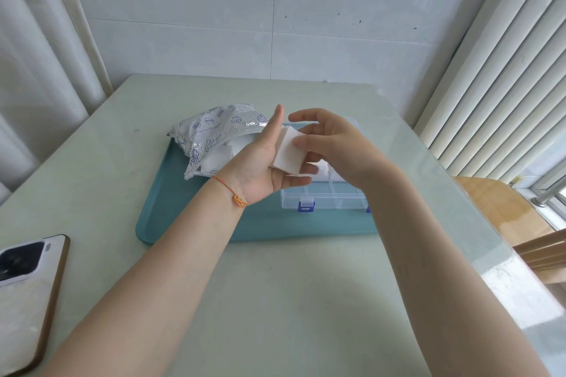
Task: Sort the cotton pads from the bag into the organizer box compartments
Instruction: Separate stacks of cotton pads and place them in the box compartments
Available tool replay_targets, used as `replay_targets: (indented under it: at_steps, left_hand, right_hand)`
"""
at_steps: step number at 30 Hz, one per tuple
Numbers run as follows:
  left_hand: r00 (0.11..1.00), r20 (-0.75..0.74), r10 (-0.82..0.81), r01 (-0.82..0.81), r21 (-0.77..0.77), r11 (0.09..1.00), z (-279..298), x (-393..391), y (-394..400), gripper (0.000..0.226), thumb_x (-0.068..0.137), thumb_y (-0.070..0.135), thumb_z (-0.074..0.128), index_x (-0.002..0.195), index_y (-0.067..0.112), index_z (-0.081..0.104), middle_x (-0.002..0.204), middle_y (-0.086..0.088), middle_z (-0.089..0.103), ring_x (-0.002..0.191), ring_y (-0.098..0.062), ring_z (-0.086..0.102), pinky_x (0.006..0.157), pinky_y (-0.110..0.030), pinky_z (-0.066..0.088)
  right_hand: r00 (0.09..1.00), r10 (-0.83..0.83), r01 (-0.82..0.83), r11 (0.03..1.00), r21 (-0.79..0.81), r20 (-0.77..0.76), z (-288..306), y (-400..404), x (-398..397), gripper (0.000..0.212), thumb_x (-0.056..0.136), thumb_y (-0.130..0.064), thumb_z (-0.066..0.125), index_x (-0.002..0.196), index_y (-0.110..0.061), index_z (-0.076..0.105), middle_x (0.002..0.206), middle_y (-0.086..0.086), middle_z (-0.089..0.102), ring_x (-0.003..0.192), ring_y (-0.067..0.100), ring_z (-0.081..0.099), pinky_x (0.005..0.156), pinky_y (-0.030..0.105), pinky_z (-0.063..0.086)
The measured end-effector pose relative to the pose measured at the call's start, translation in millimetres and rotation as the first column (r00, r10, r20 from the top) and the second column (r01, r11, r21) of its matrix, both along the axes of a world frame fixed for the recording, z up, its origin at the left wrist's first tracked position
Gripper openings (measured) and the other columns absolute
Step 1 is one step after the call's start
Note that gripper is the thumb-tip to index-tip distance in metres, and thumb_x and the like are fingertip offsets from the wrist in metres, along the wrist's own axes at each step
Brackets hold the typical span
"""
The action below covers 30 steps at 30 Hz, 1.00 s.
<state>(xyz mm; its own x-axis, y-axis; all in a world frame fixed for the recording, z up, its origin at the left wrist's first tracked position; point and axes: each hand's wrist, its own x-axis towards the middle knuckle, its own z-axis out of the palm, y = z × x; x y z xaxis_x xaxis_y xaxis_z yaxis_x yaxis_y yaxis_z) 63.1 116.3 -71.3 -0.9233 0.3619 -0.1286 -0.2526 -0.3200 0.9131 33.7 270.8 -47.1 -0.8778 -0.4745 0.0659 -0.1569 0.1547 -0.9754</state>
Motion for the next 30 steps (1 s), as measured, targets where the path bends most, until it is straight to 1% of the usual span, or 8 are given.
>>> replay_targets:
  at_steps: [2, 4, 10, 14, 19, 23, 27, 30]
  left_hand:
    - [0.998, -0.029, 0.06, -0.061, -0.063, 0.996, 0.5, -0.9, -0.3, 0.07, 0.092, 0.068, 0.041, 0.128, 0.012, 0.063, 0.107, -0.012, 0.068, 0.098, -0.026, 0.066, 0.085, -0.041, 0.055]
    - [0.981, -0.082, 0.179, -0.189, -0.15, 0.97, 3.6, -1.6, 3.2, 0.062, 0.086, 0.055, 0.058, 0.127, 0.01, 0.063, 0.114, -0.017, 0.068, 0.105, -0.026, 0.065, 0.087, -0.042, 0.055]
    - [0.911, -0.197, 0.363, -0.408, -0.298, 0.863, 20.5, -5.9, 29.2, 0.01, 0.09, 0.022, 0.068, 0.097, 0.015, 0.067, 0.084, -0.002, 0.067, 0.076, -0.011, 0.062, 0.067, -0.026, 0.05]
    - [0.907, -0.216, 0.361, -0.415, -0.312, 0.855, 25.0, -16.7, 54.0, 0.009, 0.087, 0.022, 0.072, 0.093, 0.017, 0.069, 0.086, -0.003, 0.066, 0.077, -0.013, 0.06, 0.066, -0.024, 0.049]
    - [0.9, -0.222, 0.375, -0.433, -0.36, 0.826, 21.4, -36.8, 85.4, 0.011, 0.085, 0.016, 0.075, 0.079, 0.018, 0.066, 0.062, 0.006, 0.064, 0.058, -0.007, 0.06, 0.06, -0.021, 0.049]
    - [0.91, -0.175, 0.375, -0.414, -0.351, 0.84, 20.0, -52.8, 100.8, 0.01, 0.084, 0.019, 0.076, 0.084, 0.016, 0.066, 0.071, 0.001, 0.066, 0.064, -0.013, 0.063, 0.062, -0.023, 0.051]
    - [0.926, -0.171, 0.337, -0.378, -0.452, 0.808, 12.1, -60.6, 98.8, 0.011, 0.087, 0.014, 0.073, 0.095, 0.012, 0.066, 0.074, -0.003, 0.064, 0.064, -0.015, 0.063, 0.061, -0.025, 0.051]
    - [0.915, -0.179, 0.362, -0.4, -0.517, 0.756, 6.8, -65.8, 90.9, 0.032, 0.085, 0.007, 0.073, 0.112, 0.011, 0.056, 0.076, -0.007, 0.066, 0.057, -0.014, 0.062, 0.054, -0.024, 0.05]
  right_hand:
    - [0.998, -0.049, 0.05, 0.999, 0.02, -0.027, 2.0, 4.7, -3.1, 0.034, 0.089, -0.003, 0.062, 0.121, -0.016, 0.058, 0.092, 0.008, 0.066, 0.075, 0.02, 0.063, 0.075, 0.034, 0.052]
    - [0.993, -0.096, 0.099, 0.994, 0.041, -0.063, 6.8, 12.4, -5.9, 0.036, 0.088, -0.006, 0.066, 0.121, -0.017, 0.057, 0.093, 0.008, 0.068, 0.085, 0.023, 0.066, 0.087, 0.043, 0.055]
    - [0.983, -0.18, 0.18, 0.983, -0.035, -0.021, 16.0, 37.2, -9.0, 0.034, 0.087, -0.012, 0.072, 0.117, -0.015, 0.058, 0.102, 0.019, 0.069, 0.094, 0.03, 0.07, 0.088, 0.043, 0.057]
    - [0.959, -0.283, 0.283, 0.957, -0.07, 0.003, 14.2, 64.2, -10.3, 0.025, 0.086, -0.007, 0.073, 0.104, -0.012, 0.056, 0.1, 0.021, 0.07, 0.087, 0.03, 0.069, 0.08, 0.037, 0.058]
    - [0.913, -0.408, 0.407, 0.909, -0.09, 0.004, 5.4, 88.1, -21.9, 0.022, 0.086, -0.006, 0.072, 0.087, -0.015, 0.051, 0.087, 0.017, 0.066, 0.078, 0.027, 0.063, 0.074, 0.037, 0.053]
    - [0.918, -0.397, 0.394, 0.916, -0.079, -0.016, 0.2, 99.4, -31.5, 0.02, 0.088, -0.006, 0.068, 0.087, -0.014, 0.05, 0.094, 0.02, 0.067, 0.081, 0.025, 0.064, 0.08, 0.04, 0.057]
    - [0.907, -0.416, 0.42, 0.906, 0.047, -0.068, -6.2, 100.3, -41.3, 0.018, 0.088, 0.0, 0.063, 0.08, -0.014, 0.055, 0.081, 0.013, 0.065, 0.065, 0.022, 0.059, 0.067, 0.033, 0.055]
    - [0.912, -0.408, 0.409, 0.903, 0.132, -0.037, -10.4, 92.2, -45.5, 0.018, 0.087, 0.001, 0.062, 0.077, -0.014, 0.062, 0.08, 0.01, 0.062, 0.057, 0.017, 0.058, 0.058, 0.023, 0.053]
